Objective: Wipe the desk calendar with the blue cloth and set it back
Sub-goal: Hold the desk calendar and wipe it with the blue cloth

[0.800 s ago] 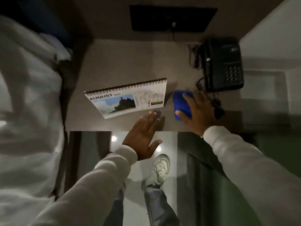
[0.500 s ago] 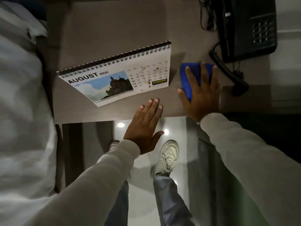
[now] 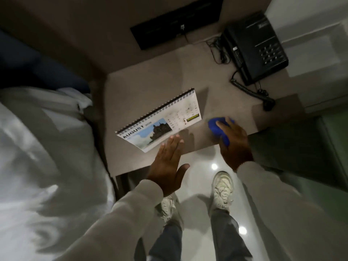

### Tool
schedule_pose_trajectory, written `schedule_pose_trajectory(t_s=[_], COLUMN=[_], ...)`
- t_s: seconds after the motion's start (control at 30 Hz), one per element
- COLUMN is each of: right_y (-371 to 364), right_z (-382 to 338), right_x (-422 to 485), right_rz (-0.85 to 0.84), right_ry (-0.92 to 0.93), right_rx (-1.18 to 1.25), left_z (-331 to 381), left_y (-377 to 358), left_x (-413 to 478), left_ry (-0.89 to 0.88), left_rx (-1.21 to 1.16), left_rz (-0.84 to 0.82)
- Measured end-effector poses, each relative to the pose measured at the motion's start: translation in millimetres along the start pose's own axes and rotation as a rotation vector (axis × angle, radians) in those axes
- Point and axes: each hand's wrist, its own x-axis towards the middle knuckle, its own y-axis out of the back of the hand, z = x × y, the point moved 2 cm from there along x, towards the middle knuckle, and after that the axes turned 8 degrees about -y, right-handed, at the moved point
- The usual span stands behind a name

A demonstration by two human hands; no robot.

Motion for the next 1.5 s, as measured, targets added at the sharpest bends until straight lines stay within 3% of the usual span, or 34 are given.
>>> schedule_pose_trajectory(t_s=[0.17, 0.33, 0.53, 0.7, 0.97, 1.1, 1.23, 1.5], right_y=[-22.5, -60.8, -98.9, -122.8, -166.7, -178.1, -163.5, -173.7], right_z=[-38.7, -81.9, -107.4, -128.5, -156.5, -171.2, -165.8, -163.6], right_x=[-51.3, -71.8, -52.8, -27.9, -2.0, -9.6, 4.4, -4.6], right_rz=[0.085, 0.265, 0.452, 0.448, 0.486, 0.536, 0.614, 0.563], right_ry=[-0.294, -0.367, -0.441, -0.458, -0.492, -0.458, -0.414, -0.456], right_rx=[0.375, 0.619, 0.849, 0.976, 0.807, 0.957, 0.947, 0.997], left_z=[-13.2, -48.3, -70.4, -79.3, -76.4, -74.1, -74.2, -72.1], left_y=[77.8, 134.2, 131.6, 120.9, 118.5, 119.0, 118.3, 119.9], left_x=[-20.0, 13.2, 86.7, 95.2, 96.0, 94.7, 94.7, 94.8], left_ry=[-0.226, -0.361, -0.530, -0.592, -0.584, -0.604, -0.602, -0.592], left_rx=[0.104, 0.349, 0.537, 0.472, 0.341, 0.341, 0.323, 0.354], left_rz=[0.011, 0.016, -0.195, -0.186, -0.234, -0.246, -0.253, -0.264])
